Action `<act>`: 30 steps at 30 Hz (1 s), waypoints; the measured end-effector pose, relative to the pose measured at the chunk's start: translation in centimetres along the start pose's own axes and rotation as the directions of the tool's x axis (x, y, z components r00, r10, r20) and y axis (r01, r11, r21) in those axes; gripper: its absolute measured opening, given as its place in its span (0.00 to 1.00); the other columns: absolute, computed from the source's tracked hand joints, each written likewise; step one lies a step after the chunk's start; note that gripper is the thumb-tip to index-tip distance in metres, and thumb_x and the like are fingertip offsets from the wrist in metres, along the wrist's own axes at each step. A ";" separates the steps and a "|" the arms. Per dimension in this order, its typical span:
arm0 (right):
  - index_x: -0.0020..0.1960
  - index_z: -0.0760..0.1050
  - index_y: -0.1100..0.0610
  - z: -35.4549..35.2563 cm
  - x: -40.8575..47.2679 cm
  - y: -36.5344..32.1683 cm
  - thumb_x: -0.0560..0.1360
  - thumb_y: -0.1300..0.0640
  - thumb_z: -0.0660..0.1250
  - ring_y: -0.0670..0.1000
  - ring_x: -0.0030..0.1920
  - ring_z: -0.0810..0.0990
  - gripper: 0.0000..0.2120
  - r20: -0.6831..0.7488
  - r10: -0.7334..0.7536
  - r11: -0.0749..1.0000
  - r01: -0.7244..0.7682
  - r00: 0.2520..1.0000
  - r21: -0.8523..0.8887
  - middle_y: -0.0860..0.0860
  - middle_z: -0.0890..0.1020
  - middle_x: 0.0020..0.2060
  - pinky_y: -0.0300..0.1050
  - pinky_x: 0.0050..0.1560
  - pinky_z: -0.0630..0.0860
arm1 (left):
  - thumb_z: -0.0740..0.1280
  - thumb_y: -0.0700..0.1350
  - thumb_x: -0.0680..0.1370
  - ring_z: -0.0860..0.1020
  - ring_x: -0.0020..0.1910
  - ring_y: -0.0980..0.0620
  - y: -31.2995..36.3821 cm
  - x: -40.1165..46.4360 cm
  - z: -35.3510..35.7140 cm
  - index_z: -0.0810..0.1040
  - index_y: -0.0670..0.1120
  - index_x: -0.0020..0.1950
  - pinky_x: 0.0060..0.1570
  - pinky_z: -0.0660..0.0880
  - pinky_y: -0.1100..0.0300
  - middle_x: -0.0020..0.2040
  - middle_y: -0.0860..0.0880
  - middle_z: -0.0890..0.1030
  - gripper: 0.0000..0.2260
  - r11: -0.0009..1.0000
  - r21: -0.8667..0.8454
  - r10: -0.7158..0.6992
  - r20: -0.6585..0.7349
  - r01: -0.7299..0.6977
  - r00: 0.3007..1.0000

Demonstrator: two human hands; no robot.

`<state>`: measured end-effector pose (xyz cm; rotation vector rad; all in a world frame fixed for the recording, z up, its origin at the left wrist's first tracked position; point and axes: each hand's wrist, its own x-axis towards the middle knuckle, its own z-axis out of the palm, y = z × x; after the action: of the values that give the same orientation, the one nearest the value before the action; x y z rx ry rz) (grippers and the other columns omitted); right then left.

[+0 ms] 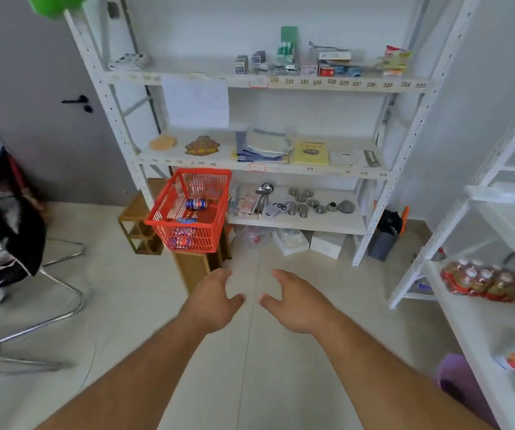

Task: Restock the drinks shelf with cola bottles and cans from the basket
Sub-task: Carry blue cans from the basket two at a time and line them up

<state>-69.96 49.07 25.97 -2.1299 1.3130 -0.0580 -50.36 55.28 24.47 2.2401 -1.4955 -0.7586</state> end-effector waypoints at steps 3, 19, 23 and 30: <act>0.84 0.55 0.53 1.2 4.0 -2.9 0.81 0.35 0.60 0.53 0.81 0.62 0.39 0.021 -0.019 1.000 0.019 1.000 -0.009 0.51 0.61 0.83 0.50 0.79 0.62 | 0.72 0.57 0.77 0.76 0.67 0.48 -3.3 2.8 -2.3 0.73 0.49 0.74 0.65 0.74 0.56 0.72 0.50 0.76 0.27 0.999 -0.027 -0.036 -0.015 0.035 0.999; 0.79 0.64 0.52 -1.8 21.2 -7.7 0.82 0.41 0.64 0.55 0.75 0.72 0.30 0.112 -0.112 0.988 0.098 0.987 0.122 0.52 0.72 0.77 0.50 0.71 0.71 | 0.72 0.58 0.77 0.74 0.70 0.50 -7.4 18.1 -7.8 0.67 0.57 0.77 0.59 0.73 0.58 0.75 0.54 0.72 0.30 0.991 -0.003 -0.133 -0.065 0.133 0.989; 0.81 0.62 0.50 -2.6 24.8 -8.5 0.83 0.43 0.63 0.56 0.75 0.72 0.29 0.143 -0.145 0.983 0.125 0.979 0.138 0.52 0.71 0.78 0.48 0.69 0.70 | 0.71 0.60 0.76 0.70 0.75 0.50 -8.2 21.0 -8.7 0.66 0.57 0.79 0.71 0.71 0.53 0.78 0.53 0.70 0.32 0.990 -0.004 -0.140 -0.075 0.140 0.987; 0.79 0.65 0.50 -2.3 31.3 -9.8 0.83 0.44 0.64 0.55 0.74 0.73 0.27 0.156 -0.102 0.982 0.075 0.983 0.171 0.52 0.72 0.76 0.47 0.68 0.71 | 0.72 0.56 0.77 0.72 0.70 0.54 -10.7 27.3 -10.9 0.72 0.57 0.75 0.68 0.70 0.58 0.72 0.56 0.74 0.26 0.996 -0.018 -0.083 -0.024 0.083 0.996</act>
<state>-47.27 25.36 24.33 -2.0060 1.0803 -0.0263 -27.66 34.08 20.67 2.3028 -1.3871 -0.7617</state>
